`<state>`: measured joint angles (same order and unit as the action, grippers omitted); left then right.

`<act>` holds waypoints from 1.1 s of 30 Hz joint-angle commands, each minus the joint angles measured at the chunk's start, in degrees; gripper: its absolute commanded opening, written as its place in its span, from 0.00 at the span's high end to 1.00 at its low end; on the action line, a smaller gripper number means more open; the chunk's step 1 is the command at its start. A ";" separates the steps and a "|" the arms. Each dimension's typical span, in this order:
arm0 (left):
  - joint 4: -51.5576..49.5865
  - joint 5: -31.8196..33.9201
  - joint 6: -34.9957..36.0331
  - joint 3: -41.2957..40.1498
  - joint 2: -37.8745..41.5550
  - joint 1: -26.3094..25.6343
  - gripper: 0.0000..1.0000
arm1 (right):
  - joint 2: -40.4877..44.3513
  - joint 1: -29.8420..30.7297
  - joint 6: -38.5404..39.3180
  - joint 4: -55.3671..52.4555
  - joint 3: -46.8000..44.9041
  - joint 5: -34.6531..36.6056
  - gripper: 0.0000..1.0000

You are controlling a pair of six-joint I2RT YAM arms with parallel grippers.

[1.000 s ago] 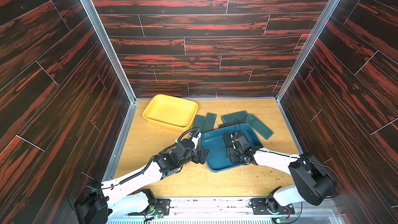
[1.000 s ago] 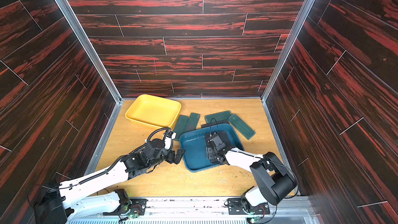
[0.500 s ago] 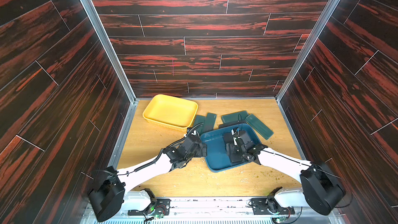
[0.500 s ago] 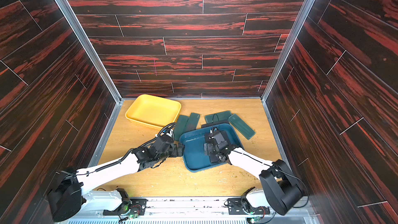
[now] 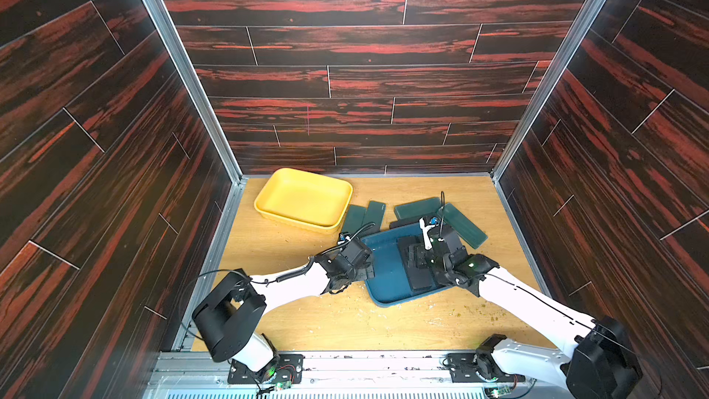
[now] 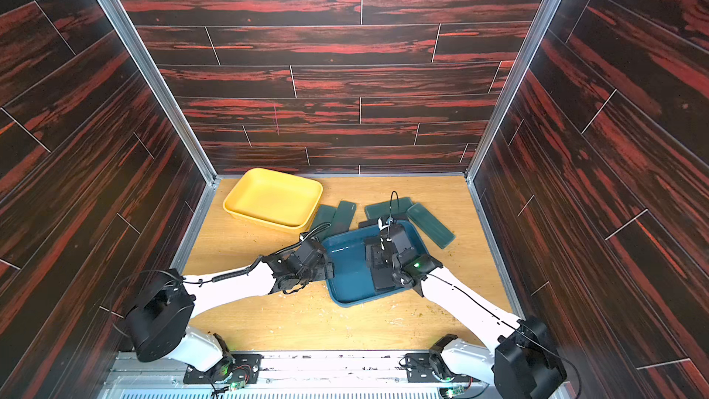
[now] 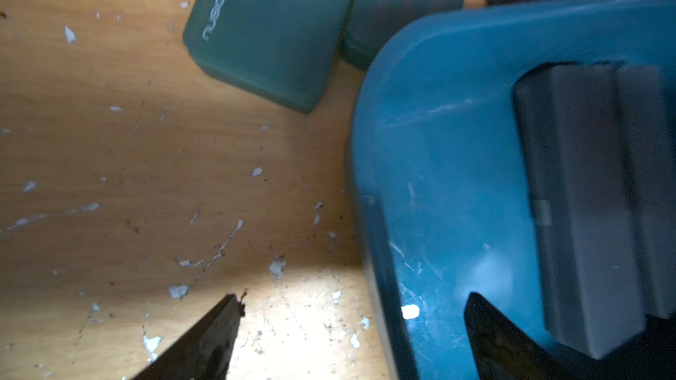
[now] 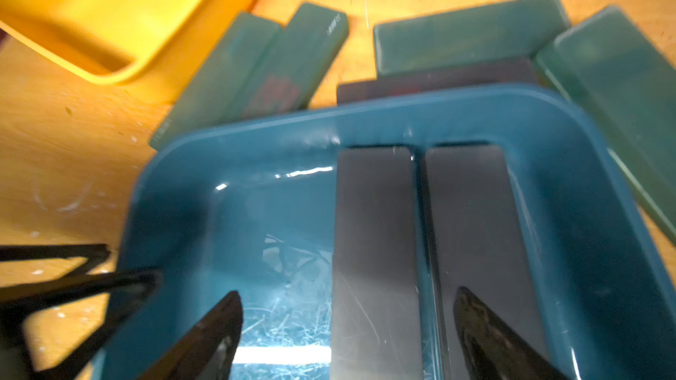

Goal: Place the pencil cases by color into the storage box
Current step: Move the storage box to the center of the board.

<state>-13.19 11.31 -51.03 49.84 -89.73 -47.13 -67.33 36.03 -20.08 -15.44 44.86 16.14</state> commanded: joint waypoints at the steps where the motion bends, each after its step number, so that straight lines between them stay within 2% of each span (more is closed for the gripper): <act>1: -4.22 3.69 -1.36 1.68 -0.93 0.11 0.04 | 1.80 0.01 1.17 -1.87 1.73 -0.50 0.09; 12: -8.63 7.46 -1.62 -0.88 1.45 3.13 0.05 | 3.77 0.01 1.59 -2.93 1.19 0.61 0.09; 22: -11.52 8.55 -2.99 -9.15 12.87 9.37 0.05 | 2.42 0.05 1.75 -2.33 1.12 0.12 0.09; 33: -12.72 9.15 -6.21 -20.72 28.66 20.08 0.05 | -0.52 -0.07 1.37 -0.22 0.24 -0.20 0.09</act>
<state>-23.27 18.46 -55.29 30.57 -63.88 -29.32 -66.46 36.03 -18.59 -16.49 45.58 16.16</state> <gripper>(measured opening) 0.955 0.908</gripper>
